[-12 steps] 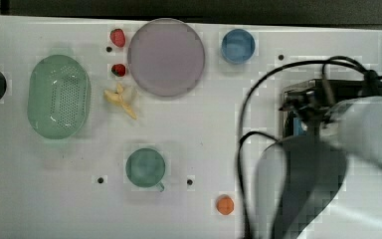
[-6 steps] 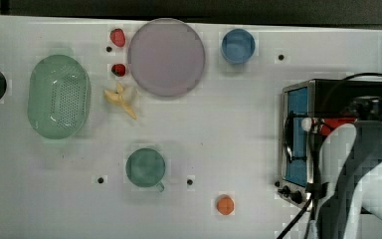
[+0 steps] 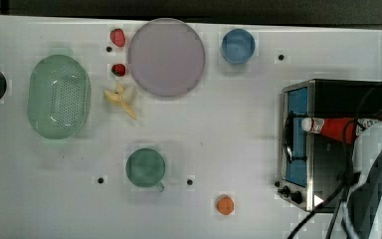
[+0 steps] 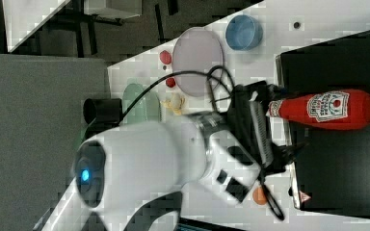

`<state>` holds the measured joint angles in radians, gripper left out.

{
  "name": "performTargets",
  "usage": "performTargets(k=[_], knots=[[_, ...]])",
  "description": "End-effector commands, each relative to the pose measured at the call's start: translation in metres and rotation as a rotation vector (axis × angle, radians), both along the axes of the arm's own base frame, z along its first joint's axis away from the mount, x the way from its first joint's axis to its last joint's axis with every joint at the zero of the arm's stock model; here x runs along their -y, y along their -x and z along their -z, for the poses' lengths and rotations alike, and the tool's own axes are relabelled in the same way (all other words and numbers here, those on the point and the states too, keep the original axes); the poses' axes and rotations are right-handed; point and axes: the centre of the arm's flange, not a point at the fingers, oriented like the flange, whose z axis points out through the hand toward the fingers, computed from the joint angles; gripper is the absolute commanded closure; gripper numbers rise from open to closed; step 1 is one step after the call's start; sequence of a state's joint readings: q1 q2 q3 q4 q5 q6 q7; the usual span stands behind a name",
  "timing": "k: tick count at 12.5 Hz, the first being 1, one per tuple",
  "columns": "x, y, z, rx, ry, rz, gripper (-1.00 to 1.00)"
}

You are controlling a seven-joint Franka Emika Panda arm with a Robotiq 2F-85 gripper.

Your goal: Pick Ketchup from oven and place it on table.

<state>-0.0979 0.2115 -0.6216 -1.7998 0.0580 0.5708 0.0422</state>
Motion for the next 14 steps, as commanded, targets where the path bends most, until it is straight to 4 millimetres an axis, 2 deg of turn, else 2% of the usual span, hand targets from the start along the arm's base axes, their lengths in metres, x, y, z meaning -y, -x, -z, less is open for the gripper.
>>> performTargets(k=[1,4,10,11,13,14], knots=[[0.013,-0.006,0.05,-0.043,-0.019,0.037,-1.0],[0.028,-0.004,0.08,-0.079,-0.014,0.066,-1.0],[0.029,-0.009,0.106,-0.07,-0.045,0.097,-1.0],[0.029,-0.009,0.105,-0.068,-0.044,0.096,-0.9],[0.03,-0.007,0.108,-0.074,-0.048,0.1,-0.42],[0.029,-0.01,0.105,-0.069,-0.044,0.097,-0.27]])
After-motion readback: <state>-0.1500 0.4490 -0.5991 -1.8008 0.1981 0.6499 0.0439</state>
